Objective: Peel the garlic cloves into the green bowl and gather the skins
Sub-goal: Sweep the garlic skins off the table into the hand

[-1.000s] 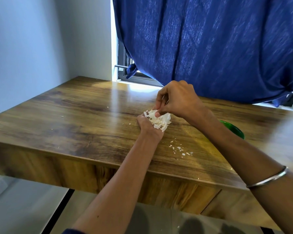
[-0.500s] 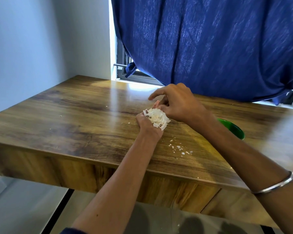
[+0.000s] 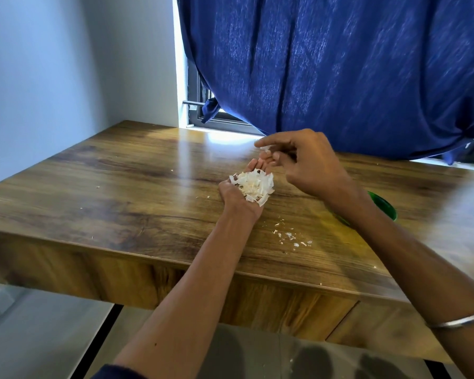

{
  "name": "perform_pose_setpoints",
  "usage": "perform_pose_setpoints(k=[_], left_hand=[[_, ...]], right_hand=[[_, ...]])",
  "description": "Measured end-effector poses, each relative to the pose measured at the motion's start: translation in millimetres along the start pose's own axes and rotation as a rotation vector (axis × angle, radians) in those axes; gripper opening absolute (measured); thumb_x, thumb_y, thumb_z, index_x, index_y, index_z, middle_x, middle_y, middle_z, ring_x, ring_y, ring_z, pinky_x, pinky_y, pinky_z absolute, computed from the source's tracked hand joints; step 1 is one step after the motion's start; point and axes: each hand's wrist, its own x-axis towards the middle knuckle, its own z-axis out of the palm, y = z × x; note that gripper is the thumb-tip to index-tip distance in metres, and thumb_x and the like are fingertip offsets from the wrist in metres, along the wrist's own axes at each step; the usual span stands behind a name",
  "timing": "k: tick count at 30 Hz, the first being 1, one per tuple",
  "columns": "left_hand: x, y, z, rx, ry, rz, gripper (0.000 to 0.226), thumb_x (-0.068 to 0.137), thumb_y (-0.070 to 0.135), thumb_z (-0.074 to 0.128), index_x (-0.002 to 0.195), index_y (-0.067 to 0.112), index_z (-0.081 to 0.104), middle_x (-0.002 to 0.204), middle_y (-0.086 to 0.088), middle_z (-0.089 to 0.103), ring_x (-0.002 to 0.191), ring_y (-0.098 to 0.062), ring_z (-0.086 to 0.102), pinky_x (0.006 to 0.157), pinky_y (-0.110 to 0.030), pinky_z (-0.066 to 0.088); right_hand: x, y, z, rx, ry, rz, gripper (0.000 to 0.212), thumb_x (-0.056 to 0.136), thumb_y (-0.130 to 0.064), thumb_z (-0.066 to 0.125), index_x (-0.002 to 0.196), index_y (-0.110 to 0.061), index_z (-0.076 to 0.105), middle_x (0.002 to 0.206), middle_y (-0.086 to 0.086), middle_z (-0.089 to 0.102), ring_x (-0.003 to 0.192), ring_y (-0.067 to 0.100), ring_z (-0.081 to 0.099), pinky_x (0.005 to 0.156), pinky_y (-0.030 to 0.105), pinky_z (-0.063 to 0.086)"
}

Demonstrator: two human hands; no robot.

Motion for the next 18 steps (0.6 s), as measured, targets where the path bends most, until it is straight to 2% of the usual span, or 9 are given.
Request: perform_pose_setpoints(k=[2,5,8,11,14,18], left_hand=[[5.3,4.9,-0.2,-0.066,-0.009,-0.021,0.063,0.107,0.029,0.016,0.112,-0.012,0.063,0.119,-0.028,0.067,0.119,-0.039,0.062,0.108,-0.047,0.046],[9.5,14.6,0.7,-0.109,-0.020,-0.013,0.064,0.107,0.028,0.013,0.116,-0.014,0.060,0.137,-0.028,0.058,0.135,-0.039,0.052,0.111,-0.047,0.043],[9.3,21.1,1.9,-0.115,-0.033,-0.004,0.064,0.108,0.029,0.014,0.124,-0.014,0.059,0.136,-0.029,0.058,0.133,-0.041,0.054,0.114,-0.048,0.042],[8.0,21.7,2.0,-0.068,-0.030,-0.001,0.066,0.107,0.029,0.013,0.118,-0.013,0.062,0.129,-0.030,0.063,0.126,-0.041,0.059,0.113,-0.050,0.045],[7.1,20.9,1.4,-0.076,-0.033,0.001,0.067,0.109,0.032,0.012,0.128,-0.012,0.059,0.130,-0.030,0.062,0.127,-0.041,0.059,0.114,-0.050,0.043],[6.3,21.1,1.7,-0.085,-0.023,0.013,0.068,0.109,0.035,0.012,0.135,-0.011,0.055,0.136,-0.029,0.059,0.131,-0.041,0.056,0.115,-0.048,0.043]], right_hand=[[-8.7,6.3,-8.5,0.075,0.044,0.064,0.034,0.094,0.008,0.058,0.112,-0.014,0.077,0.101,-0.003,0.076,0.085,-0.009,0.069,0.078,0.006,0.052],[-26.2,22.7,-13.1,0.091,0.020,0.156,0.031,0.095,0.005,0.059,0.102,-0.020,0.077,0.101,-0.007,0.076,0.088,-0.001,0.071,0.079,0.012,0.056],[-41.2,43.0,2.2,-0.056,-0.138,0.240,0.028,0.095,0.000,0.061,0.102,-0.021,0.077,0.104,-0.005,0.075,0.087,0.002,0.069,0.077,0.014,0.055],[-55.0,50.0,27.2,-0.260,-0.273,0.169,0.035,0.090,0.000,0.066,0.114,-0.024,0.076,0.107,-0.004,0.074,0.098,0.011,0.065,0.084,0.024,0.046],[-73.0,40.6,35.0,-0.359,-0.352,0.028,0.047,0.090,0.001,0.065,0.129,-0.025,0.066,0.122,-0.003,0.068,0.108,0.010,0.060,0.087,0.018,0.039],[-103.7,38.2,12.5,-0.314,-0.446,-0.057,0.058,0.088,0.009,0.062,0.136,-0.024,0.060,0.140,-0.007,0.060,0.127,0.006,0.055,0.101,0.011,0.033]])
